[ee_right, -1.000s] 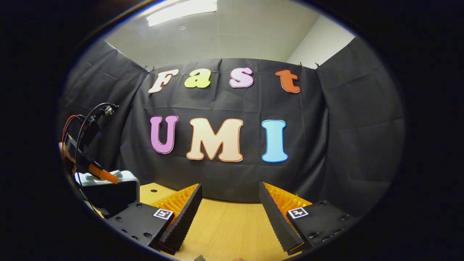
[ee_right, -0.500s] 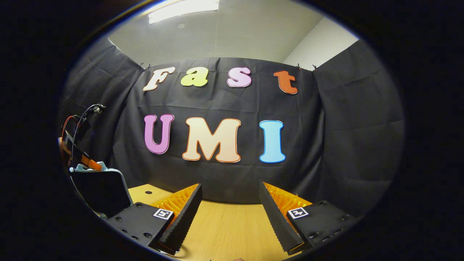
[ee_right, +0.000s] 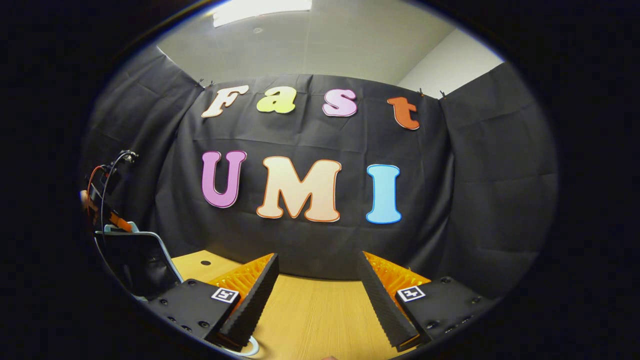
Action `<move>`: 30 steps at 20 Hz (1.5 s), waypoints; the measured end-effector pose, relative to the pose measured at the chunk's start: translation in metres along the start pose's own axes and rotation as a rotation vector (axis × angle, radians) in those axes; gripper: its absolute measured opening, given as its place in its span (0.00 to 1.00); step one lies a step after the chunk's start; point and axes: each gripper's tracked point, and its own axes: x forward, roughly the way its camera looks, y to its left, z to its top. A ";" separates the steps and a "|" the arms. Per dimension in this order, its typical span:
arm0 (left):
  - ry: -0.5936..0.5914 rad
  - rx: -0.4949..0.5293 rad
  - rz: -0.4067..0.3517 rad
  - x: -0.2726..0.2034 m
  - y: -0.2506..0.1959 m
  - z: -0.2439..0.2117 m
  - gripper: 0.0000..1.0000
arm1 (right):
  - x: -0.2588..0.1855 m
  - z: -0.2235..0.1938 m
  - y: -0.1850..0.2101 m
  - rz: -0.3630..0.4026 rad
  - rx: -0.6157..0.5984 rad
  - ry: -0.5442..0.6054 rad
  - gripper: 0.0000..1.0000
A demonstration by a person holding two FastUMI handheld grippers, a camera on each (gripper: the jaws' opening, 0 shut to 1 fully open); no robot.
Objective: First open the suitcase, pack the skin care products into it, and then close the suitcase.
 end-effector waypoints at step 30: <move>-0.433 0.000 0.100 -0.042 -0.054 0.063 0.98 | 0.010 0.027 -0.019 0.005 0.016 -0.059 1.00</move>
